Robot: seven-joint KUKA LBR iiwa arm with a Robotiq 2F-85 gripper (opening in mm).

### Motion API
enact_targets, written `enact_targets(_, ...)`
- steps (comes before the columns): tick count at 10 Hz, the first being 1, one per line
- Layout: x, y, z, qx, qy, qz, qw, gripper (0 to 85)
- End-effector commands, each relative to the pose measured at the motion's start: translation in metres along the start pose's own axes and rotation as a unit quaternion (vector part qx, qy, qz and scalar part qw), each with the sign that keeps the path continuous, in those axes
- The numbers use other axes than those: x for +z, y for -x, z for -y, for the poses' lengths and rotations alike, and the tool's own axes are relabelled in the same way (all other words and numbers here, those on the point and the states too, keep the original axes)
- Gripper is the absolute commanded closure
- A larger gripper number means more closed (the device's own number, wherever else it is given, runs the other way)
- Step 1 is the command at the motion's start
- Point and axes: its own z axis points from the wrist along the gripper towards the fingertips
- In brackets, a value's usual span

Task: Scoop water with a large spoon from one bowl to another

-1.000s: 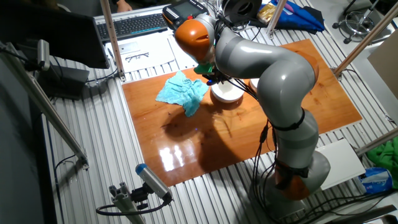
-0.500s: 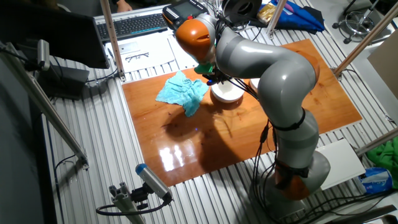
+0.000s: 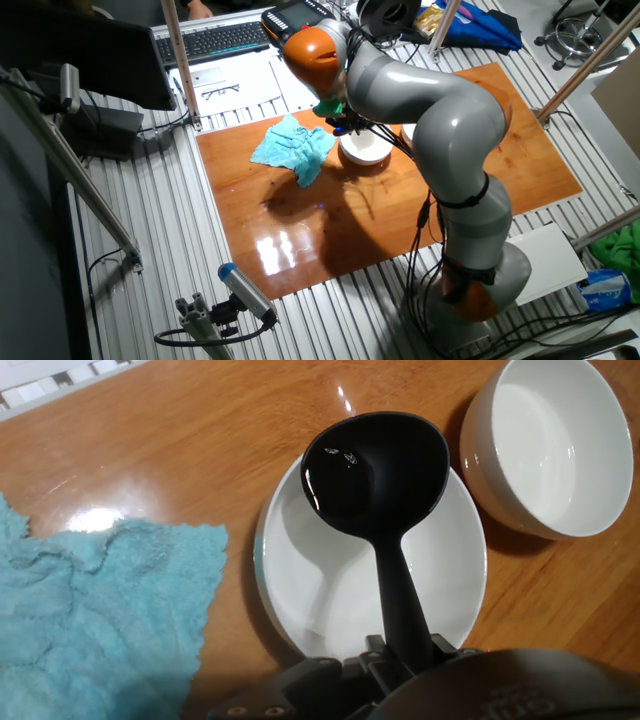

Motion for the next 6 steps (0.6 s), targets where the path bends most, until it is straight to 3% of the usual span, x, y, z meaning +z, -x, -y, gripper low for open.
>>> enact_targets(1,0.0002,-0.0001,0.0000,0.000,0.005,0.003,1.0000,85.0)
enact_targets(6,0.0002,-0.0001,0.0000,-0.002,0.003,0.011,0.9999,85.0)
